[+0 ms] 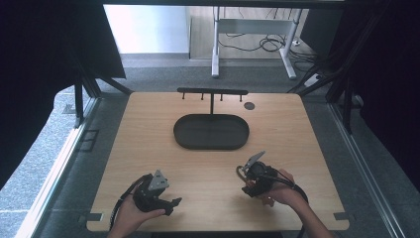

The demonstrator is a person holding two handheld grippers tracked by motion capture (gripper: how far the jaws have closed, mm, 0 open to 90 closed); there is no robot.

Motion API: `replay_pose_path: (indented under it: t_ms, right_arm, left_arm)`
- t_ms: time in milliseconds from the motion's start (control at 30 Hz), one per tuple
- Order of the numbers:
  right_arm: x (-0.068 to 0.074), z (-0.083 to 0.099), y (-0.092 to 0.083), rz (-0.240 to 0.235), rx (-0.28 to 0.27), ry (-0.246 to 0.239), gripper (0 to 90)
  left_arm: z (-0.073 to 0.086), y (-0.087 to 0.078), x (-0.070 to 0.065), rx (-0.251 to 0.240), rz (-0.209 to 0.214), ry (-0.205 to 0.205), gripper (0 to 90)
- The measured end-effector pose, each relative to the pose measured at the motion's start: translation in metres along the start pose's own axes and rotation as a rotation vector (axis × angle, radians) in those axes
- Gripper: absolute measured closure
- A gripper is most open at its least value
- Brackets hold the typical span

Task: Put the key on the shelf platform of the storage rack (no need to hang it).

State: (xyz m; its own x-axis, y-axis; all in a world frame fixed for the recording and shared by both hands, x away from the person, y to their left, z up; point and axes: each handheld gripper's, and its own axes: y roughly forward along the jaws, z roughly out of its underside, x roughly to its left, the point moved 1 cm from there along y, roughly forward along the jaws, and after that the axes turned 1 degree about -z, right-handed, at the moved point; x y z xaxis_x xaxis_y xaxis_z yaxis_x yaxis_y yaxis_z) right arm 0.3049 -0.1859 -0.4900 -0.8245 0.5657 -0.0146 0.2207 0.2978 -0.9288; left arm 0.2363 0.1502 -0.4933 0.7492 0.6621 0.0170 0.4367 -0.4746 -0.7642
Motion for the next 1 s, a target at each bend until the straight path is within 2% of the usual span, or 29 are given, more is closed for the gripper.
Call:
replay_pose_path:
  t_ms: [200, 367, 500, 1000]
  right_arm:
    - [0.002, 0.002, 0.001, 0.017, 0.011, -0.014, 44.8]
    - [0.001, 0.005, 0.004, 0.013, 0.025, -0.004, 46.5]
    - [0.002, 0.006, 0.009, 0.006, 0.037, -0.025, 46.8]
    - [0.004, 0.009, 0.011, 0.017, 0.027, -0.006, 48.2]
  left_arm:
    - [0.001, 0.004, -0.001, 0.009, 0.004, 0.002, 19.9]
    - [0.001, 0.007, 0.000, 0.014, 0.007, -0.001, 19.9]
    - [0.002, 0.010, -0.001, 0.023, 0.010, -0.002, 19.9]
    - [0.002, 0.016, -0.004, 0.046, 0.027, 0.012, 19.9]
